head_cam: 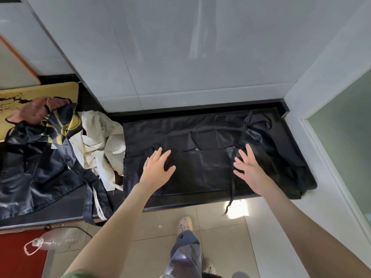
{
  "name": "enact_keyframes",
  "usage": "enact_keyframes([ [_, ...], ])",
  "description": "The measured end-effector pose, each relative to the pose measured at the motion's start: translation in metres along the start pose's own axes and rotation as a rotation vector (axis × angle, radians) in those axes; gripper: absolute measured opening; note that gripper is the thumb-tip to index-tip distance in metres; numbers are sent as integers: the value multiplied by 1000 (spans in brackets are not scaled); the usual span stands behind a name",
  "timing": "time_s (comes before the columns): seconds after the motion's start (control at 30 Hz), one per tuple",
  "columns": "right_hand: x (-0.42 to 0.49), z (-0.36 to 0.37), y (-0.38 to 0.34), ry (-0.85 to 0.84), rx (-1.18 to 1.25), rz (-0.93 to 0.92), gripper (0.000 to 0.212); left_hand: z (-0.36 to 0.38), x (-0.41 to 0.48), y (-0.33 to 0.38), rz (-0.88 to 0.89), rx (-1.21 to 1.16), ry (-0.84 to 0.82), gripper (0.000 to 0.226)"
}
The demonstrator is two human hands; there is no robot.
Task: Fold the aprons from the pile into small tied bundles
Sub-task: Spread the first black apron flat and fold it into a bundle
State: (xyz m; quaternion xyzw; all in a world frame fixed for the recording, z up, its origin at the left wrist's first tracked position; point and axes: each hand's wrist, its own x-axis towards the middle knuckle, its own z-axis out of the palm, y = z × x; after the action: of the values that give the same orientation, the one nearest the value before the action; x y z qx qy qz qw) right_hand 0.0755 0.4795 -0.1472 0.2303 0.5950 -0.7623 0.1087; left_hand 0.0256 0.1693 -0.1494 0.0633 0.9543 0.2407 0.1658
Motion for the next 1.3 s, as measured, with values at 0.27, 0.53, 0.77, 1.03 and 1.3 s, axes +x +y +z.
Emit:
enact_keyframes([
  [0.27,30,32,6,186,-1187,-263,76,18,32,-20,185,502,-70,67],
  [0.53,72,32,30,-86,-1763,-302,64,23,59,-21,160,351,-43,55],
  [0.77,76,26,14,-32,-1821,-371,56,5,57,-19,5,96,166,39],
  [1.03,97,110,23,-303,-1798,-471,56,-31,51,-55,-715,-45,72,61],
  [1.3,105,108,29,-332,-1744,-473,65,-57,59,-64,-448,332,-23,27],
])
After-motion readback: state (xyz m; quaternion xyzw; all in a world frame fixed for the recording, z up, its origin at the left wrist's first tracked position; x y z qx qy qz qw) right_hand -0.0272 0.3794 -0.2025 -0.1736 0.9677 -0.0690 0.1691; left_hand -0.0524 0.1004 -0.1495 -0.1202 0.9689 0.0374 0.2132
